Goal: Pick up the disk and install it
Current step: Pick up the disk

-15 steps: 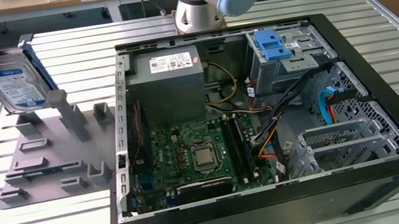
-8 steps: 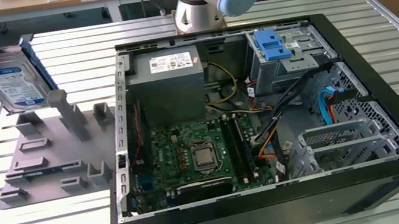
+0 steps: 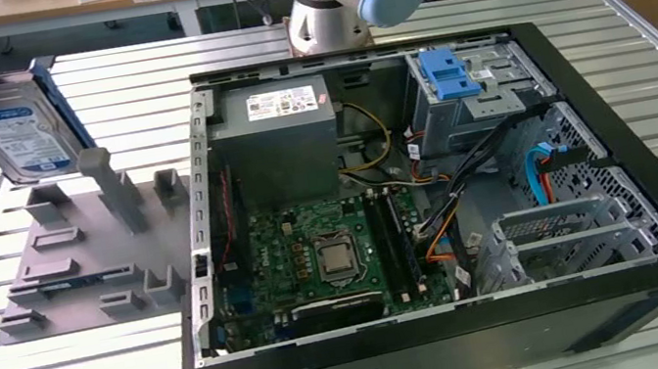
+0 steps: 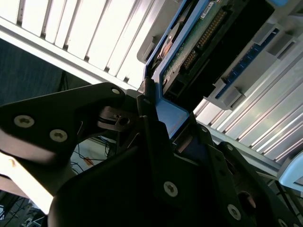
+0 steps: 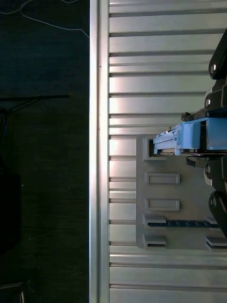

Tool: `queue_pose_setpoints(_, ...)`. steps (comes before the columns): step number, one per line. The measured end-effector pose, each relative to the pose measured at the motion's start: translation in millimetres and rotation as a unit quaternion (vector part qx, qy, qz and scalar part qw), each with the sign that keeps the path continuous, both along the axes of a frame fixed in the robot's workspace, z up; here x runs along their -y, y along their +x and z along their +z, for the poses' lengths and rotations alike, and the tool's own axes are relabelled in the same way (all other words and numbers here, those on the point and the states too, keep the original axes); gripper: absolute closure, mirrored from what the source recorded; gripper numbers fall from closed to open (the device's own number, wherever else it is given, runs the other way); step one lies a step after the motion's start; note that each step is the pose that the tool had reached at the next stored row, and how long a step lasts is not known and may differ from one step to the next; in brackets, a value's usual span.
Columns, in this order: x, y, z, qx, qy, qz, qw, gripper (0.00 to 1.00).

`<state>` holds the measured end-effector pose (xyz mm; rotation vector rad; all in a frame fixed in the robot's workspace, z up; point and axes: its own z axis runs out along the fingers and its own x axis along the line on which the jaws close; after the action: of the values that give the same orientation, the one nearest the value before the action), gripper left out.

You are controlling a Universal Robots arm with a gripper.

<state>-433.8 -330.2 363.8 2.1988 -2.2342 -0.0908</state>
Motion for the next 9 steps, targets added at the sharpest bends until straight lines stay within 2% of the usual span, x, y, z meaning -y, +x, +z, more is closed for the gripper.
queue_pose_setpoints(9,0.0,0.0,4.6,0.0001,0.0,0.0,1.0,0.63)
